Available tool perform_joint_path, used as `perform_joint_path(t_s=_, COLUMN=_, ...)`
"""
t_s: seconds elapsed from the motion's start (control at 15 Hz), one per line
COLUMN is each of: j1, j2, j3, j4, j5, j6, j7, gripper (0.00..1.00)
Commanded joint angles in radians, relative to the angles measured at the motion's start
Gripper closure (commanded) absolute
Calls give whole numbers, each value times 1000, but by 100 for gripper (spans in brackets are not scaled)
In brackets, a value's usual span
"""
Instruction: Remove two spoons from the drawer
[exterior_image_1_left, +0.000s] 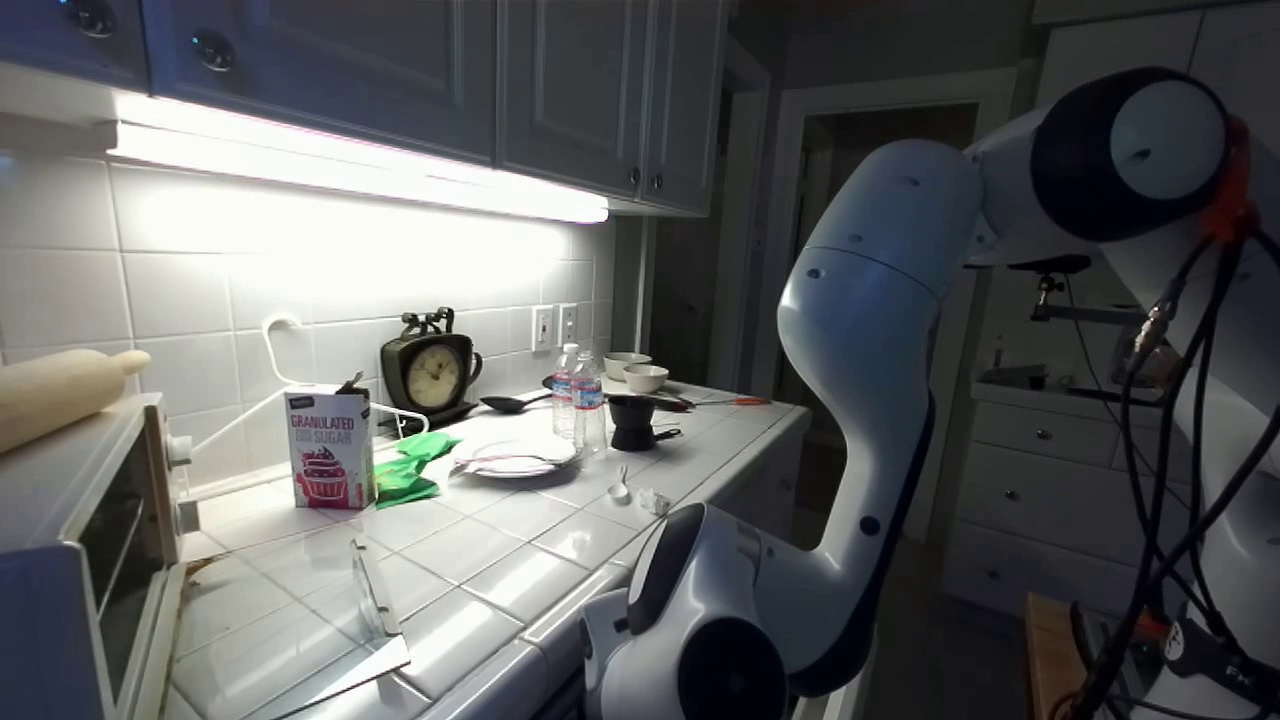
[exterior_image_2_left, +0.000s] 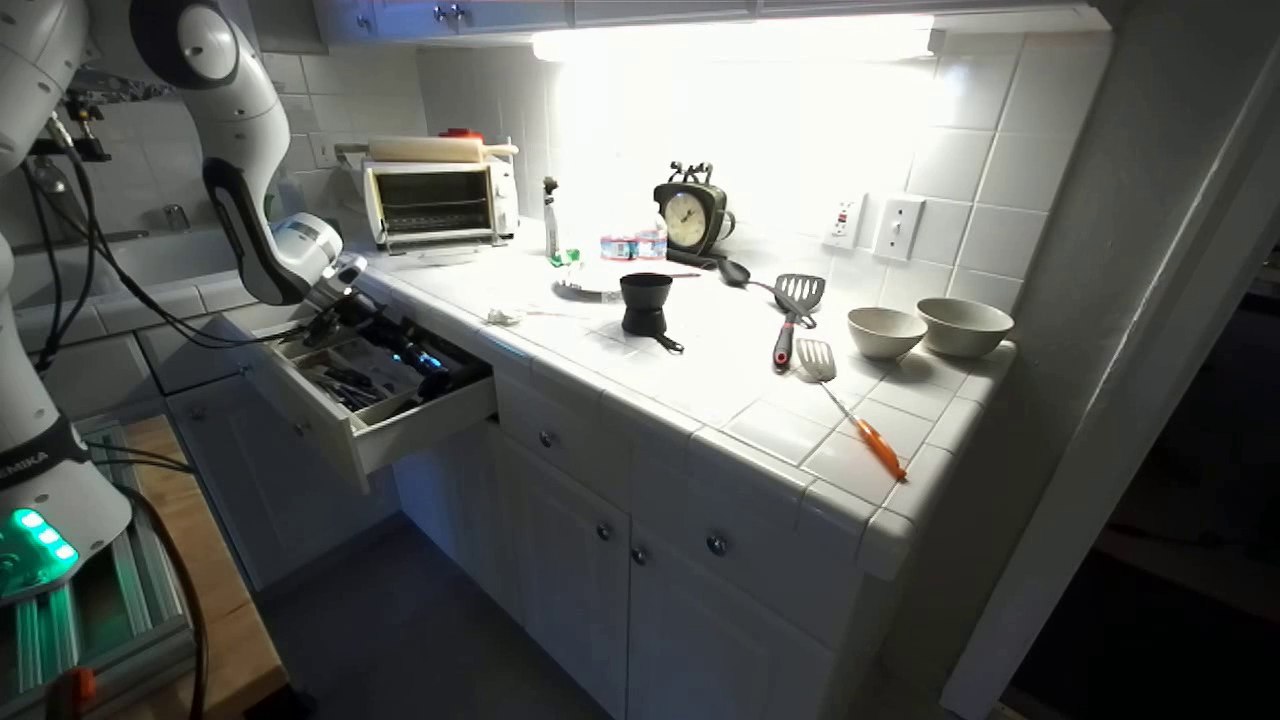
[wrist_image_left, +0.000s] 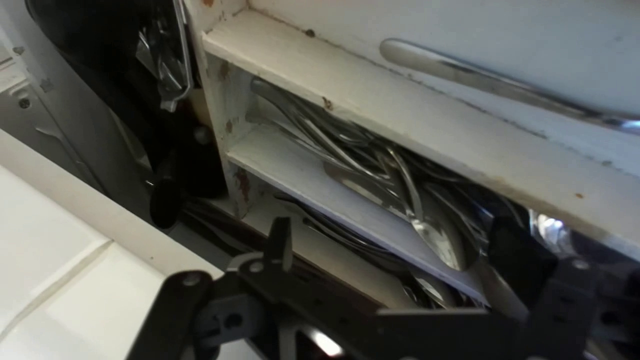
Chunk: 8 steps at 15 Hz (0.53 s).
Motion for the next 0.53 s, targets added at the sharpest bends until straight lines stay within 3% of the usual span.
perform_joint_path(t_s=0.0, j1=-14, j2=30, j3=15, j4=27, j5=-22, j6=-27, j7=19, gripper=0)
perform_joint_path(t_s=0.47, j1=-33, j2=6, j3=28, j4=14, j5=-21, j6=7, j7=41, gripper=0)
